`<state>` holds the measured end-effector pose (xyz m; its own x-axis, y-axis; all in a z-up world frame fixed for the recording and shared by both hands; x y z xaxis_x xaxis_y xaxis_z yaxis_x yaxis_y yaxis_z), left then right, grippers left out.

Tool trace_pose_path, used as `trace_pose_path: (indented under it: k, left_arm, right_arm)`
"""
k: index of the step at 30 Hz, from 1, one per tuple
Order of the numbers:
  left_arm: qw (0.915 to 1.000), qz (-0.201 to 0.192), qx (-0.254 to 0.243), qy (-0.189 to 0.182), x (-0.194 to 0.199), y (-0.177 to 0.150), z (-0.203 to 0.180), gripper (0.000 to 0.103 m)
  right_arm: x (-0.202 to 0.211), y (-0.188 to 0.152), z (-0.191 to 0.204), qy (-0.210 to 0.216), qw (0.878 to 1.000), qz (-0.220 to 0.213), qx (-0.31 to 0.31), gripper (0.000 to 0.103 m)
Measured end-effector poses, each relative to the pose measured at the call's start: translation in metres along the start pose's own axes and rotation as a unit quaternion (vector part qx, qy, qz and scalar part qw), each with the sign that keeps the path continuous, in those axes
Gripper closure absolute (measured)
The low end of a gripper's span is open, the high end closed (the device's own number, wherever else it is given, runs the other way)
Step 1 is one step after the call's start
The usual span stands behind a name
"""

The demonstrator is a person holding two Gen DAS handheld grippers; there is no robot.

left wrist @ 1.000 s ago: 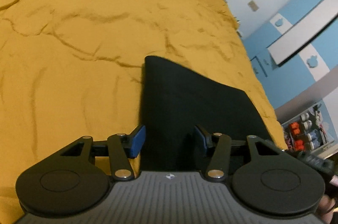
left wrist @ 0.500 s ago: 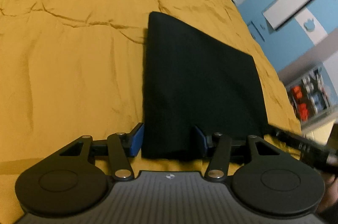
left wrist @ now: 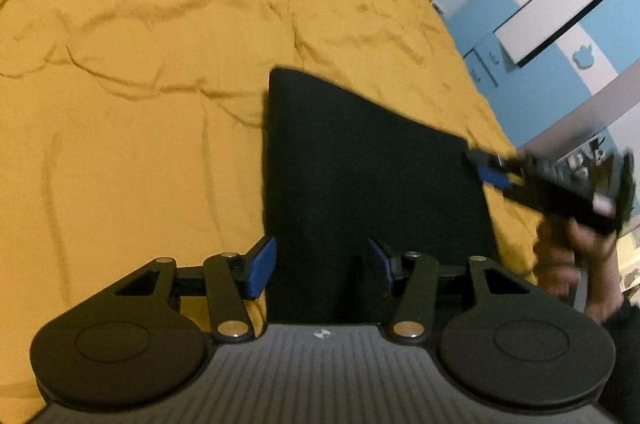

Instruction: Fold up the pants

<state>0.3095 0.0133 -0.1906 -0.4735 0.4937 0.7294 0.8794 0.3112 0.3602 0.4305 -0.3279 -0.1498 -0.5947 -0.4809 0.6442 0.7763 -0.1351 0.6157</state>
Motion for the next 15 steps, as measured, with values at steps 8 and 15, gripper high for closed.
trace_pose_path:
  k: [8, 15]
  left_arm:
    - [0.9998, 0.012, -0.018, -0.001, -0.012, -0.015, 0.005, 0.042]
    - [0.9998, 0.01, 0.004, -0.016, -0.005, -0.011, 0.009, 0.043]
  right_arm:
    - [-0.033, 0.004, -0.018, 0.023, 1.0, -0.001, -0.017, 0.095]
    - [0.017, -0.013, -0.003, -0.038, 0.997, -0.044, 0.041, 0.07]
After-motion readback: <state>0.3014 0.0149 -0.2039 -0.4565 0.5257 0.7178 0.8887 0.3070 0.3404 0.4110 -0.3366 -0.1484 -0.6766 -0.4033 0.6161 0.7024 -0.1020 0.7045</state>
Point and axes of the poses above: each gripper's, at about its wrist camera, not at the fingertips, and x roughly against the way its jaws point, z to its left, y to its top, the point moved 3 cm from there along -x, roughly the way its jaws point, and after that the axes turned 9 degrees about x, right-handed, at the moved point
